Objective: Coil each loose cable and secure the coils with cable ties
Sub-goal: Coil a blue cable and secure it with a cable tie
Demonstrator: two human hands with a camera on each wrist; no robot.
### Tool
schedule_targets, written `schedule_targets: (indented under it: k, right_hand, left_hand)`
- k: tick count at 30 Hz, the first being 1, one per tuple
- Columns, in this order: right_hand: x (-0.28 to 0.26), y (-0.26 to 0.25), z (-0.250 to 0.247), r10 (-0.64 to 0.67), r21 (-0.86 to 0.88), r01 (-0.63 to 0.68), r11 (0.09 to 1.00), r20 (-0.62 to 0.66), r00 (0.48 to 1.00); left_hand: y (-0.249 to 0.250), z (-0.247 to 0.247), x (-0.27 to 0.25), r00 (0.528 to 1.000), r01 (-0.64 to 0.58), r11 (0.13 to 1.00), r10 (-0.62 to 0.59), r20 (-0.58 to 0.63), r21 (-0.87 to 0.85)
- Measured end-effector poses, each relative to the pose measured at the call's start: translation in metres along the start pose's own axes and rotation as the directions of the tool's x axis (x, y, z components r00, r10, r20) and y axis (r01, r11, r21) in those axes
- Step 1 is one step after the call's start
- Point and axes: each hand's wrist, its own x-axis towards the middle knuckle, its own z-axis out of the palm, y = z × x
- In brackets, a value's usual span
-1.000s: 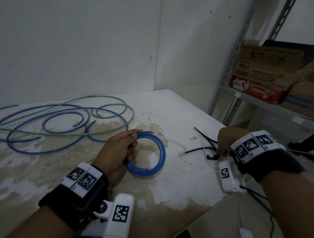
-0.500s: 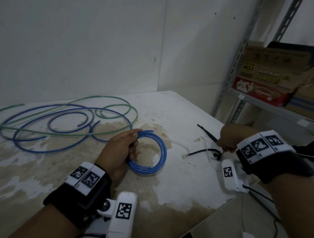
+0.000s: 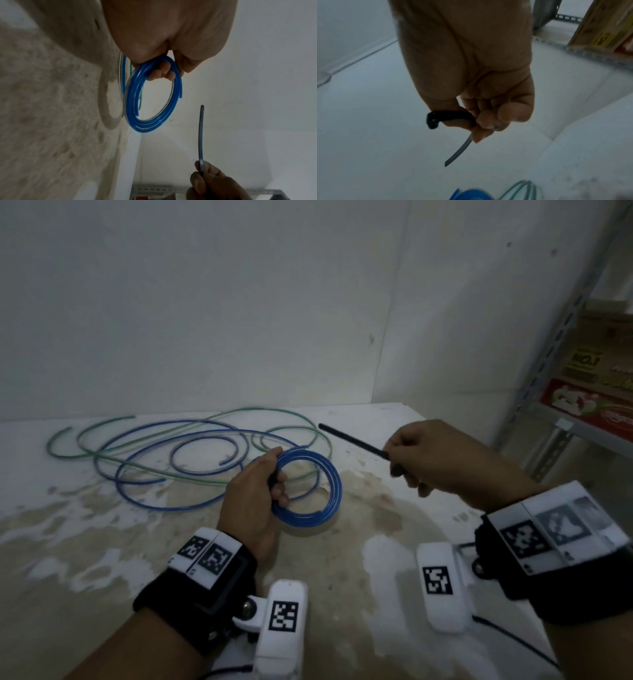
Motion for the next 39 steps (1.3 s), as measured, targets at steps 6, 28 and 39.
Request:
schedule_targets:
  k: [6,28,39]
  right_hand:
    - [0.008,-0.022,0.044,-0.051,0.043,0.045,0.998,0.140,0.989]
    - [0.034,-0.038,0.110,-0.065,0.464,-0.070,0.883,0.268,0.961]
    - [0.036,-0.052,0.119,-0.195,0.777,-0.146,0.612,0.327,0.925]
  left_hand:
    - [0.011,-0.016,0.014,0.986,-0.054,0.996,0.043,-0.158,-0.067]
    - [0.002,-0.024,0.026,0.980,-0.089,0.980,0.119,-0.162,0.181]
    - [0.025,-0.035,0.027,0.971,-0.138,0.952,0.185,-0.153,0.275]
